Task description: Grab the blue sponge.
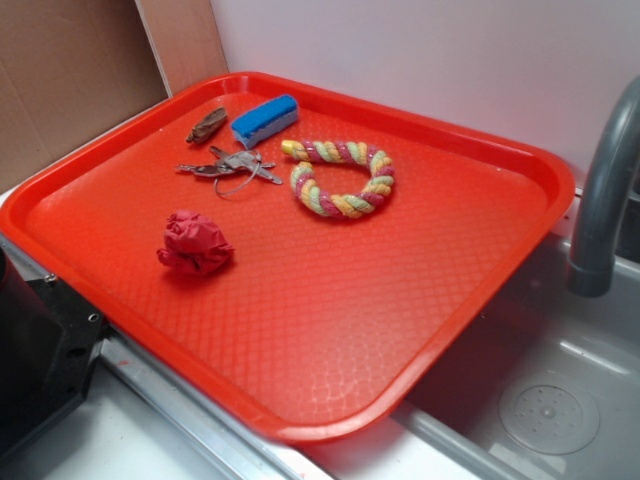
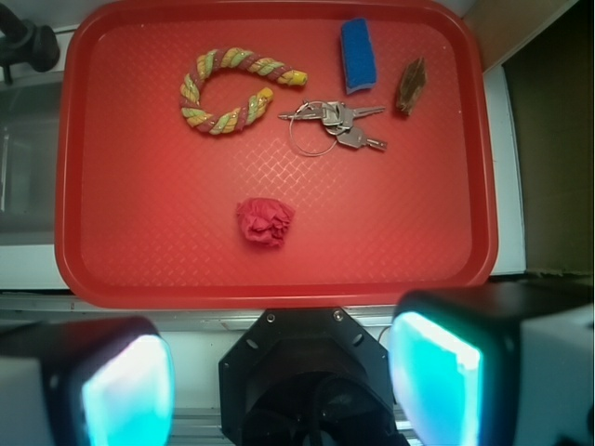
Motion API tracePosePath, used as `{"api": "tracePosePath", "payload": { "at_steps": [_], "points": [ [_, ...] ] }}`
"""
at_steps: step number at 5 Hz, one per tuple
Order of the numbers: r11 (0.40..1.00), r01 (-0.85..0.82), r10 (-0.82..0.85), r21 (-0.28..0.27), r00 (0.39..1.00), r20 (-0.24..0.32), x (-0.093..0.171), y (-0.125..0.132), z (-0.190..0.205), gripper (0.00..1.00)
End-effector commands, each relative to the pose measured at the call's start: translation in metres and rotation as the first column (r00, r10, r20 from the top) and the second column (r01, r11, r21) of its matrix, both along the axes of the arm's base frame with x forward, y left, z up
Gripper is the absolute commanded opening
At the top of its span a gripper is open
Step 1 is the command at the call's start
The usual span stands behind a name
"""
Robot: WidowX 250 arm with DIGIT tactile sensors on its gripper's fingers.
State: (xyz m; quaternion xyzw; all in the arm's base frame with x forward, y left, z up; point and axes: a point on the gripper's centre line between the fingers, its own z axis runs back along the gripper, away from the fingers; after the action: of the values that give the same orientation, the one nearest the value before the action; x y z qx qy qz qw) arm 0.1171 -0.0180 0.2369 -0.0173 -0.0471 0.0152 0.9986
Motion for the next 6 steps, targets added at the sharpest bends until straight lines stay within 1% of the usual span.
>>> {"api": "tracePosePath", "payload": {
  "at_steps": [1,2,3,4,5,6],
  "points": [
    [1.0,0.0,0.0,0.0,1.0,0.0,0.0,0.0,0.0,1.0],
    [0.999,-0.036,0.036,0.007,0.999,0.013,0.013,0.005,-0.004,1.0],
    [0.998,-0.058,0.058,-0.009,0.998,0.034,0.035,0.016,-0.016,1.0],
    [0.996,-0.091,0.092,-0.018,0.994,0.055,0.062,0.028,-0.035,1.0],
    [0.995,-0.1,0.102,-0.03,0.989,0.109,0.086,0.034,-0.051,1.0],
    [0.994,-0.108,0.102,0.02,0.976,0.19,0.121,0.038,-0.072,1.0]
  ]
}}
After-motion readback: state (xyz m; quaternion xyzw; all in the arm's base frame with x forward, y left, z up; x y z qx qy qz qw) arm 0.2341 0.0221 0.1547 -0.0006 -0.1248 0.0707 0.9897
